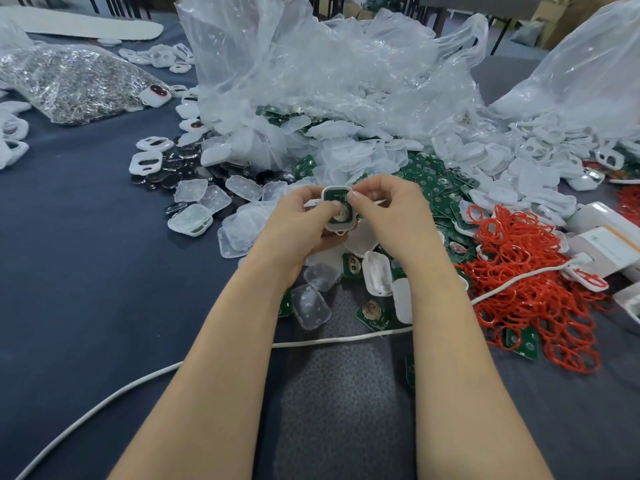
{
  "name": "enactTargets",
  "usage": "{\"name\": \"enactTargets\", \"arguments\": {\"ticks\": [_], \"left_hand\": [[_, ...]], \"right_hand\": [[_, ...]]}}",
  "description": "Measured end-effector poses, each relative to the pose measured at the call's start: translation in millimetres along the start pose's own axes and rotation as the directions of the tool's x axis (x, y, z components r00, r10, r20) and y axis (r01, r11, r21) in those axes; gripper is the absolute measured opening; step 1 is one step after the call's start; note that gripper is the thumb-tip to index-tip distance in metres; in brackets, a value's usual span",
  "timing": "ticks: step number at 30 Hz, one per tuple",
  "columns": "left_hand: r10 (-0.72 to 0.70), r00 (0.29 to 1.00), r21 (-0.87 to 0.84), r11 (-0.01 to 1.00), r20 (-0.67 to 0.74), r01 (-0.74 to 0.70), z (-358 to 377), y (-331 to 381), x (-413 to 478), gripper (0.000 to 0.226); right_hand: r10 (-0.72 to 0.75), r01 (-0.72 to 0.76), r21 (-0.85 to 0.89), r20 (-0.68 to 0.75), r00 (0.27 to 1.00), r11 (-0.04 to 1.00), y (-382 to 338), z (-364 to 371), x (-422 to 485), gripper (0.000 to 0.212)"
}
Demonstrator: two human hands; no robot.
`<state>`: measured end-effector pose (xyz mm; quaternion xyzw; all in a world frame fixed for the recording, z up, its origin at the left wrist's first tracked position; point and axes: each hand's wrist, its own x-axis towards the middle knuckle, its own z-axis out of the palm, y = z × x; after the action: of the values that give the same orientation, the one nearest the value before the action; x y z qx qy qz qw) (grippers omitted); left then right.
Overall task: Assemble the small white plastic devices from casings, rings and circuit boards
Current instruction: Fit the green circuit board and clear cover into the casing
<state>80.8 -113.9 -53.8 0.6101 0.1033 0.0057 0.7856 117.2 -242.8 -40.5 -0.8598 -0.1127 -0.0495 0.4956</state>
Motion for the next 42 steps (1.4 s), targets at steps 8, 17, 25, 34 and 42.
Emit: {"name": "enactTargets", "arguments": {"ticks": [8,17,25,34,42], "left_hand": [[0.027,0.999,0.037,0.999,-0.046,-0.026,1.2,1.9,-0.8,0.014],[0.018,1.0,0.024,1.0,-0.009,-0.018,2.4,2.8,-3.7,0.011],[0.044,0.997,-0.022,0.999,-0.056,-0.046,0.9,5.1,-4.9,0.015],[-0.008,0.978,-0.137,0.99,-0.208,-0.021,-3.6,8.1,-1.7,0.013],[-0.052,0.983,-0.177,0.984,-0.177,0.02,-1.0,8.8,-3.0,0.008]], "right_hand": [[0.02,-0.021,0.027,0.032,0.999,0.999,-3.6,1.4,-0.1,0.002],[-0.005,0.006,0.042,-0.004,1.0,0.999,-5.6,4.5,-2.1,0.007],[0.022,-0.024,-0.011,-0.121,0.992,1.0,-4.8,-8.6,-3.4,0.008],[0.238,-0.259,-0.369,-0.1,0.966,0.893,8.4,-48.9,-6.3,0.012],[0.315,-0.298,-0.404,-0.025,0.949,0.865,15.3,-47.2,-7.6,0.031]]}}
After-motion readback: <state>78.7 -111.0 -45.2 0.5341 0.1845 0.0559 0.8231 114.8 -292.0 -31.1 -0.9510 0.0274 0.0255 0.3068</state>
